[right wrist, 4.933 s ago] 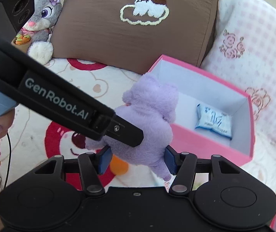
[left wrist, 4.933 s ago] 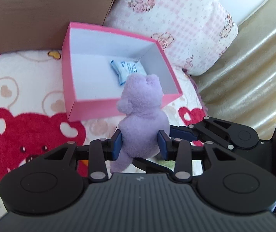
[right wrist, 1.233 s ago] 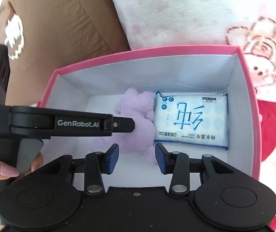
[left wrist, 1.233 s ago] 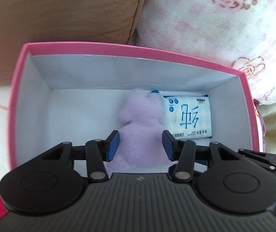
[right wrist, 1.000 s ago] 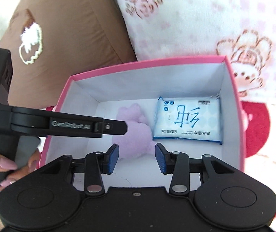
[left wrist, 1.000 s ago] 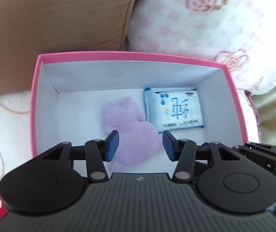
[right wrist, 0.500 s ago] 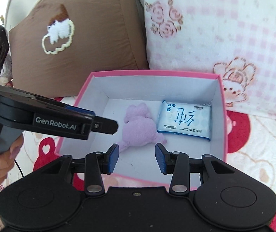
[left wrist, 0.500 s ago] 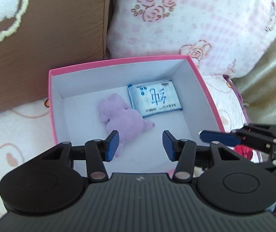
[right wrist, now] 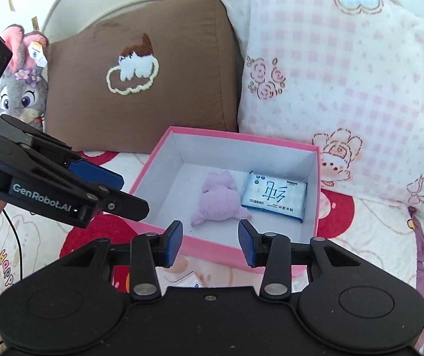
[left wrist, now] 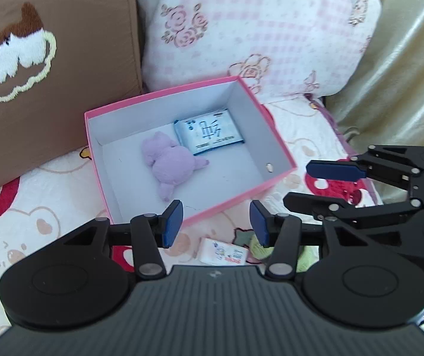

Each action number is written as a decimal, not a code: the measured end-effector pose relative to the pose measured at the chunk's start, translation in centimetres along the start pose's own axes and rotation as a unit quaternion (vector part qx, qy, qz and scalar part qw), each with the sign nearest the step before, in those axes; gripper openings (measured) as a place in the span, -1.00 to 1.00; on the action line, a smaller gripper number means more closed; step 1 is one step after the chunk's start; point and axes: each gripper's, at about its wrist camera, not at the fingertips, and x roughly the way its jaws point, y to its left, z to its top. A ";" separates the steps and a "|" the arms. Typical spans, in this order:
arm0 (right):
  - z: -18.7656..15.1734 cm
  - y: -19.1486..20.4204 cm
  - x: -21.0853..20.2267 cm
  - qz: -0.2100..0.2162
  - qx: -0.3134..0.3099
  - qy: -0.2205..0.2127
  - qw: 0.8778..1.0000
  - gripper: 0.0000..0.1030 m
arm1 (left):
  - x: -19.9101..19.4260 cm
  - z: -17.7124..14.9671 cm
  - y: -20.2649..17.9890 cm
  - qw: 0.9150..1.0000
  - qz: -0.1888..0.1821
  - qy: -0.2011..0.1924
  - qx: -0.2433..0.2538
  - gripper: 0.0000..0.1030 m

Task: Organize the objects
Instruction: 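Open the left gripper and lift it out of the box, then move the left tool toward the green yarn ball beside the box, then close the left gripper on the green yarn ball and lift it, then carry the yarn ball with the left gripper over the pink box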

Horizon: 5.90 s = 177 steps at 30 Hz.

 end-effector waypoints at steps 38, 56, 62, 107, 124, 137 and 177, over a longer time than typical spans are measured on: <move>-12.9 -0.9 -8.9 0.013 0.003 -0.029 0.999 0.40 | 1.9 -9.3 -9.5 0.994 -0.039 0.029 0.100 0.05; -16.9 -2.8 -1.8 -0.006 0.058 -0.013 0.998 0.72 | 9.2 -10.6 -8.7 0.991 -0.076 0.027 0.104 0.50; -18.2 -2.9 0.6 -0.029 0.058 -0.006 0.998 0.72 | 12.1 -10.4 -7.8 0.991 -0.080 0.003 0.109 0.60; -18.2 -3.8 7.0 -0.061 0.174 0.054 0.981 0.76 | 18.7 -10.9 -2.6 0.957 -0.280 0.064 -0.023 0.28; -18.4 -4.3 8.1 -0.114 0.109 0.024 0.987 0.84 | 18.7 -11.2 -1.4 0.973 -0.222 0.027 -0.061 0.32; -19.7 -3.5 7.8 -0.144 0.118 0.030 0.982 0.80 | 20.0 -12.8 -2.3 0.968 -0.245 0.018 -0.061 0.01; -13.3 4.0 -0.6 -0.096 -0.006 0.006 0.995 0.72 | 6.2 -9.9 -2.9 0.975 -0.215 0.052 -0.028 -0.04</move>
